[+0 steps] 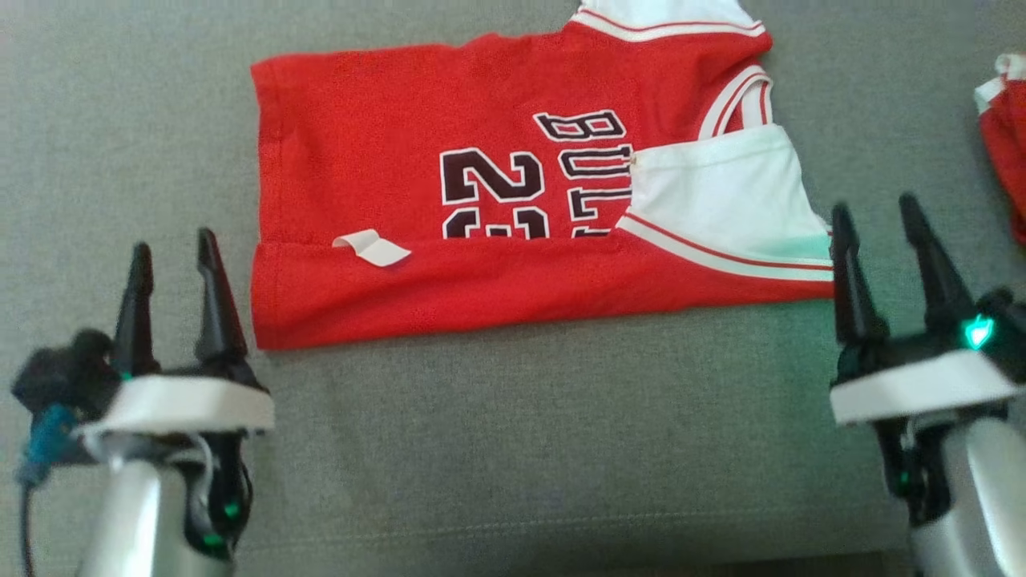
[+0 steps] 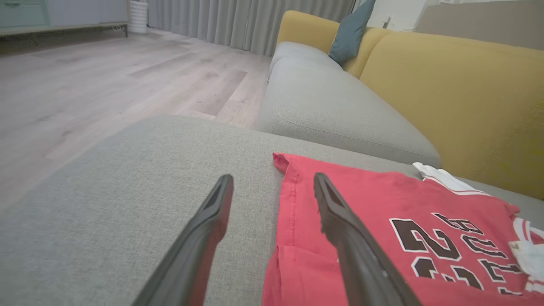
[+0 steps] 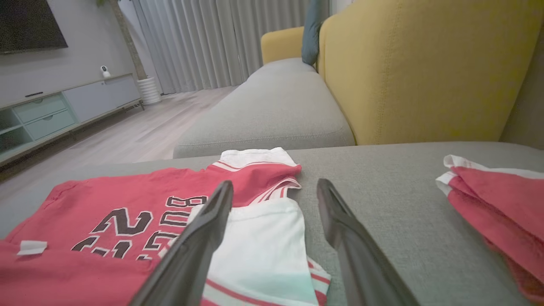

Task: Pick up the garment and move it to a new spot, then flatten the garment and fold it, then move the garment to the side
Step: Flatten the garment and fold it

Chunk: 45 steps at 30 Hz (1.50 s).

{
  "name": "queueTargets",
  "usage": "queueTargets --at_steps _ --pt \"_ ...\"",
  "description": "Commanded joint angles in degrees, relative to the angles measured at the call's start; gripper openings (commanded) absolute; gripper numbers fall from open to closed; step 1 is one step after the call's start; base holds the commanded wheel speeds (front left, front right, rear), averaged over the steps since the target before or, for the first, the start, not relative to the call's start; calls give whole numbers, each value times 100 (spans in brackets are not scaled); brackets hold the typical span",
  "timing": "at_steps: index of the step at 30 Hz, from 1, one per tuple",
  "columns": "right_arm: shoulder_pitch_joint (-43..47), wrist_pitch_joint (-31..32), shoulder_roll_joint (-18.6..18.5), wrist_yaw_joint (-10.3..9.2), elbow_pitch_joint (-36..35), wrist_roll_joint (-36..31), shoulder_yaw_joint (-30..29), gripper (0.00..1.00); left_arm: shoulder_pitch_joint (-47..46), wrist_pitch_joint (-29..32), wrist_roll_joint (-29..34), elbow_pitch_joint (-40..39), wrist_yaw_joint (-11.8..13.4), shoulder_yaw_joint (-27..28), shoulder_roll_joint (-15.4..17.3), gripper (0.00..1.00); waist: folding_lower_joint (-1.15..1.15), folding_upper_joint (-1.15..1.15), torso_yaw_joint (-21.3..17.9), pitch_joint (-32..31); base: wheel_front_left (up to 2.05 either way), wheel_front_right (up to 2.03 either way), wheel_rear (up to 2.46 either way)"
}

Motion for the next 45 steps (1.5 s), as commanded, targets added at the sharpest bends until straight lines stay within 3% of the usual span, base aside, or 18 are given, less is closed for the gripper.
queueTargets --at_steps 1,8,22,28,41,42,43,44,45 --pt "262 -114 14 22 -318 -186 137 100 150 -149 243 -330 93 80 39 100 0 0 -35 -184 0 0 0" --pt "786 10 253 22 -568 -335 115 100 667 -237 653 -492 178 -41 74 100 0 0 -89 -447 0 0 0" --pt "952 202 367 22 -629 -313 11 100 827 -174 710 -351 29 -205 149 100 0 0 -91 -506 0 0 0" --pt "645 746 277 22 -39 -313 -181 100 402 553 502 341 -279 -462 193 100 0 0 -91 -183 0 0 0" --pt "-292 1871 204 22 941 16 -171 100 -308 1691 -162 1328 -656 -411 329 100 0 0 -46 290 0 0 0" --pt "-315 1936 208 22 977 76 -159 73 -320 1773 -171 1346 -679 -440 352 100 0 0 -40 298 0 0 0" --pt "-332 1986 198 22 1001 102 -149 29 -325 1839 -179 1334 -714 -480 372 75 0 0 -38 300 0 0 0" --pt "-340 2008 203 22 1008 159 -143 0 -324 1897 -181 1308 -747 -522 395 15 0 0 -33 299 0 0 0" --pt "-337 2036 207 22 1011 220 -138 0 -320 1924 -162 1265 -758 -549 428 0 0 0 -28 297 0 0 0"
